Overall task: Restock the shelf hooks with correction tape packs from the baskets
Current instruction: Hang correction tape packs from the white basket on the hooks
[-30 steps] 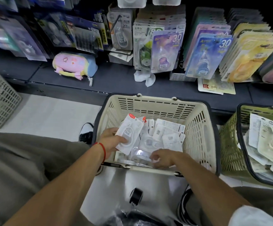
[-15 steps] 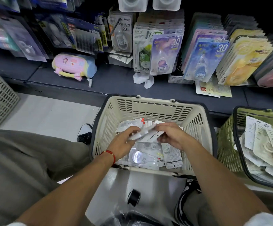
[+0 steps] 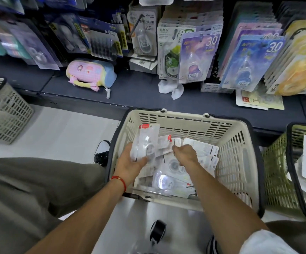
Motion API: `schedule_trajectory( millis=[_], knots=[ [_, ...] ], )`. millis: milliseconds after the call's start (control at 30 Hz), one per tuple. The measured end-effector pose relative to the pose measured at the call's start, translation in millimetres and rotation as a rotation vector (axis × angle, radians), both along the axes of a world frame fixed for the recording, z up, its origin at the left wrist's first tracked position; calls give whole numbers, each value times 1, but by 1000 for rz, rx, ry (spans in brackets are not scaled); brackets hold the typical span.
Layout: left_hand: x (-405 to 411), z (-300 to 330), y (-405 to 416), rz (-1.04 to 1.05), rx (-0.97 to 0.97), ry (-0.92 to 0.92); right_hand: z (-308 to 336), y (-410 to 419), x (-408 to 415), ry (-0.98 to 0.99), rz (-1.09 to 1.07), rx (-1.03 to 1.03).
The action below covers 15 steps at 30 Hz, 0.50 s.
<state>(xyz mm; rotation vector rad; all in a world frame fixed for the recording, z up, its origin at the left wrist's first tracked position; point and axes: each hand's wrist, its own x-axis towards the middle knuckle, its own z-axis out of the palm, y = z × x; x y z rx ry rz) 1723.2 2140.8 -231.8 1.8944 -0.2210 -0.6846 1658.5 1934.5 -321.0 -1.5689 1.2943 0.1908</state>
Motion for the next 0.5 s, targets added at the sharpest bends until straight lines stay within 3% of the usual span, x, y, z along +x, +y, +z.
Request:
schedule_trajectory(
  millis=[133,367,500],
  knots=[
    [4,5,2,137,1,67,-17,19,31,-60,-101,85],
    [10,9,1,141,37,25,-32,33,31,-277,-341,145],
    [16,12,-1,118,75,-97,-4,13,1,-435,-236,134]
  ],
)
